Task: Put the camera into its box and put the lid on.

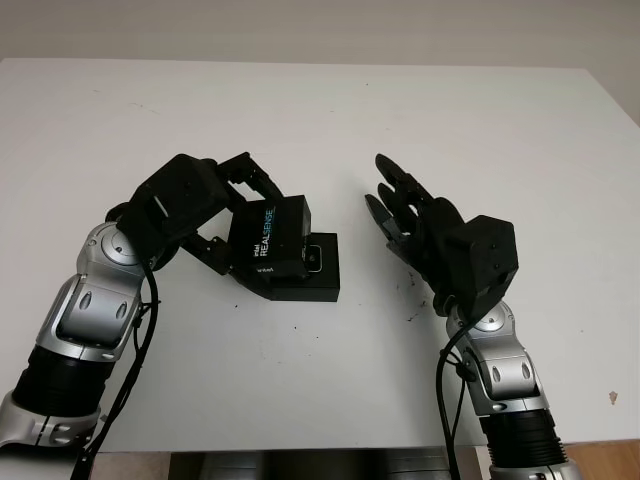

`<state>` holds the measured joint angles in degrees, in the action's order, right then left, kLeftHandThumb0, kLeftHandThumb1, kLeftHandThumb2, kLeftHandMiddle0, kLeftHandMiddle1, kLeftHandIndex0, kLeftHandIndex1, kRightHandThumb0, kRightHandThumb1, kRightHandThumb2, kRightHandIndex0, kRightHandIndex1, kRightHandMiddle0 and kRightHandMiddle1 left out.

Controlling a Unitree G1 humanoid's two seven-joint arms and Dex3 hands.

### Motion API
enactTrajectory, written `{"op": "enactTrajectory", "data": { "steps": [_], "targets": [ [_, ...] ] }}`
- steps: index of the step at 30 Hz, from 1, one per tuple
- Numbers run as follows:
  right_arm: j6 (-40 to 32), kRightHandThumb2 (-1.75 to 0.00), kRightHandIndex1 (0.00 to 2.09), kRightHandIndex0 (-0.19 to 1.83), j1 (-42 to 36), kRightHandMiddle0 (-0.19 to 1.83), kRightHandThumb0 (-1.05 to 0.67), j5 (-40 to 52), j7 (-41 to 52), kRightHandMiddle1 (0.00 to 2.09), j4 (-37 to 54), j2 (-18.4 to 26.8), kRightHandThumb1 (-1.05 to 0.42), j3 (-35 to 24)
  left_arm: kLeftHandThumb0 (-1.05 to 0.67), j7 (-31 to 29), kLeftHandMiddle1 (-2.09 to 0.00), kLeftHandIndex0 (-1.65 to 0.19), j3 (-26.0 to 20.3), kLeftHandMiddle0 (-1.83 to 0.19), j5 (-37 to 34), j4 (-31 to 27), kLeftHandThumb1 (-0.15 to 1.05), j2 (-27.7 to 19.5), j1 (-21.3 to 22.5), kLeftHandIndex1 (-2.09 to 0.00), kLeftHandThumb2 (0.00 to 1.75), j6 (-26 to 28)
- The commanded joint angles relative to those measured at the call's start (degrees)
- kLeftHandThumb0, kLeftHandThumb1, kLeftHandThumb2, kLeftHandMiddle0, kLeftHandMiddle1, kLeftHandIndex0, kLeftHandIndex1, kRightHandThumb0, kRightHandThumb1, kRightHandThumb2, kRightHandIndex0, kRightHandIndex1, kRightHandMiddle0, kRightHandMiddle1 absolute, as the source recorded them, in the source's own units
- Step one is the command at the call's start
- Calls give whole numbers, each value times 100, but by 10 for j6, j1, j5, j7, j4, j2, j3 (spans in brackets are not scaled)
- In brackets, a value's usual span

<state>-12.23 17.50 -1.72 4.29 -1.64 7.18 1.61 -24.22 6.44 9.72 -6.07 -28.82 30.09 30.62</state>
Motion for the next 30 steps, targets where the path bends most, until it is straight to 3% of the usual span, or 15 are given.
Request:
{"op": "enactTrajectory", "data": {
  "steps": [1, 8, 21, 30],
  "targets": [
    [0, -33, 6, 16, -2, 18, -70, -2, -1, 10, 6, -3, -105, 0, -27, 7, -193, -21, -6, -38, -4, -8, 96, 11, 9, -171, 5, 0],
    [0, -33, 6, 16, -4, 18, -70, -1, -3, 10, 5, -8, -105, -1, -28, 14, -193, -24, -3, -46, -4, 1, 95, 22, 10, -172, 5, -19],
    [-1, -33, 5, 14, -3, 17, -68, 1, -4, 8, 3, -14, -105, -1, -26, -20, -198, -25, -4, -42, -30, -4, 96, 21, 21, -177, 5, 27],
    [-1, -33, 4, 13, -3, 16, -69, -1, -7, 8, 1, -19, -105, 1, -28, -22, -193, -26, 10, -45, -17, 9, 95, 16, 21, -177, 5, 11]
  ]
}}
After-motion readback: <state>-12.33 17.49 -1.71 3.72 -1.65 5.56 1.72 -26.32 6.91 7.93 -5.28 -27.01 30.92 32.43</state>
